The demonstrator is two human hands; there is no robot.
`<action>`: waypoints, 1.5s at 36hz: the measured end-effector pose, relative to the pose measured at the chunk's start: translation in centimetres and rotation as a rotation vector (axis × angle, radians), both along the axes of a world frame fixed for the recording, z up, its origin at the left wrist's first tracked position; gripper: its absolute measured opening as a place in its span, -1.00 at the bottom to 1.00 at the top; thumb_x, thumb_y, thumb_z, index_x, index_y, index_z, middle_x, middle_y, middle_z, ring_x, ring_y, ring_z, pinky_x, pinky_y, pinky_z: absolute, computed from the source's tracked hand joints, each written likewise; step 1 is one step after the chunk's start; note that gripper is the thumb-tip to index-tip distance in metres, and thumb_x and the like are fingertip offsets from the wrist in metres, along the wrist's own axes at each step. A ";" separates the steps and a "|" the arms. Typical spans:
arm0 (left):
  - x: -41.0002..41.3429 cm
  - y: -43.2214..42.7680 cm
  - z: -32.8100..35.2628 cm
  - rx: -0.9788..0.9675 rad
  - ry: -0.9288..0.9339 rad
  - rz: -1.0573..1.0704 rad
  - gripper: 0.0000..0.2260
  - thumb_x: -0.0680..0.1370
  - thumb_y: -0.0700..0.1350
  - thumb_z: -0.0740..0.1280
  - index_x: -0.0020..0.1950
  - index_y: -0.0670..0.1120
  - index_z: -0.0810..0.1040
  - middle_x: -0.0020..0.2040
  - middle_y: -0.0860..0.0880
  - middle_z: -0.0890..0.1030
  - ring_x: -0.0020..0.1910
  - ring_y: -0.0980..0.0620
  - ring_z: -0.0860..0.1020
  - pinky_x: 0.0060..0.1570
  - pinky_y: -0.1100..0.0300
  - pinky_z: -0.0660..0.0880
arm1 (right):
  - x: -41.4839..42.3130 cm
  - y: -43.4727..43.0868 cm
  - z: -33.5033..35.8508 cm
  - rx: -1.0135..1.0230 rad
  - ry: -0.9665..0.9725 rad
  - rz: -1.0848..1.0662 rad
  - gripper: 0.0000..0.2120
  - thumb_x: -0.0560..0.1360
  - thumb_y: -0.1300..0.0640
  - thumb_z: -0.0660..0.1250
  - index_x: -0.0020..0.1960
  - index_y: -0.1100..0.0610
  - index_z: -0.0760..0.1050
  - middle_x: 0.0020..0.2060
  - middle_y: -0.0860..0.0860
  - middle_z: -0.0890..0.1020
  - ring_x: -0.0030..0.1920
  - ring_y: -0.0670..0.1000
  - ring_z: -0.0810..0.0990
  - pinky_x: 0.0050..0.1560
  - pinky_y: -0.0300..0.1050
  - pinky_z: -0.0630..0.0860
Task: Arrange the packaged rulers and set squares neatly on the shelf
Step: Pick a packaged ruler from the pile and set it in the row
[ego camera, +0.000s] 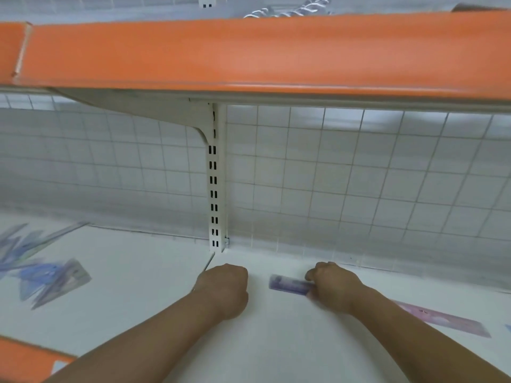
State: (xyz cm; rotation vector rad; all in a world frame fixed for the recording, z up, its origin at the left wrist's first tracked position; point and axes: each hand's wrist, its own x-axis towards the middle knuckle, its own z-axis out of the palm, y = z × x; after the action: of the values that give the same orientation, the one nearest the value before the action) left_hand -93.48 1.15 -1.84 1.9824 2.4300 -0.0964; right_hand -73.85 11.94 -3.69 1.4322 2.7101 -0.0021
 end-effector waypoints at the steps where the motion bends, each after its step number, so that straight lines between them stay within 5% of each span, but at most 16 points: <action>1: 0.1 0.0 0.0 -0.001 0.004 0.004 -0.81 0.58 -0.11 0.15 0.14 -0.08 0.47 0.15 -0.04 0.55 0.14 -0.07 0.54 -0.07 0.16 0.41 | 0.1 0.0 0.0 -0.003 -0.002 0.005 -0.74 0.56 0.06 0.14 0.17 0.09 0.47 0.15 0.06 0.48 0.22 0.08 0.41 0.13 -0.07 0.42; 13: 0.2 -1.0 -0.3 0.019 0.013 0.056 -0.81 0.60 -0.08 0.15 0.16 -0.07 0.45 0.18 -0.02 0.54 0.18 -0.06 0.52 -0.06 0.17 0.36 | -1.2 -1.2 0.8 0.044 0.057 0.053 -0.70 0.57 -0.02 0.16 0.19 0.13 0.44 0.14 0.06 0.43 0.24 0.08 0.37 0.07 -0.07 0.42; 38: -7.0 -13.2 1.4 0.073 0.062 0.403 -0.82 0.55 -0.23 0.17 0.09 -0.16 0.50 0.13 -0.12 0.55 0.11 -0.12 0.55 -0.11 0.17 0.37 | -16.1 -11.8 3.4 0.105 0.065 0.548 -0.67 0.60 -0.06 0.15 0.24 0.10 0.44 0.17 0.05 0.55 0.17 0.11 0.51 0.08 -0.04 0.44; 45: -13.7 -19.2 2.1 0.081 0.044 0.418 -0.82 0.57 -0.16 0.19 -0.23 -0.10 0.29 -0.05 -0.08 0.54 0.05 -0.11 0.54 -0.22 0.17 0.32 | -23.5 -17.0 3.9 0.123 0.080 0.609 -0.65 0.61 -0.09 0.13 0.27 0.09 0.42 0.19 0.06 0.54 0.20 0.11 0.50 0.11 -0.03 0.44; 54: -23.4 -27.3 2.7 0.107 0.055 0.446 -0.85 0.58 -0.17 0.14 0.02 -0.19 0.47 0.04 -0.16 0.55 0.06 -0.13 0.54 -0.10 0.08 0.46 | -33.2 -24.6 3.5 0.091 0.121 0.618 -0.66 0.59 -0.10 0.15 0.26 0.05 0.45 0.17 0.02 0.56 0.19 0.07 0.51 0.10 -0.05 0.46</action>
State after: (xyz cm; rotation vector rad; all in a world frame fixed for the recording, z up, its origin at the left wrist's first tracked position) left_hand -116.88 -26.15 0.89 1.4348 2.8976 -0.0181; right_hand -107.04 -12.62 -0.20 0.5680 3.1644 0.0736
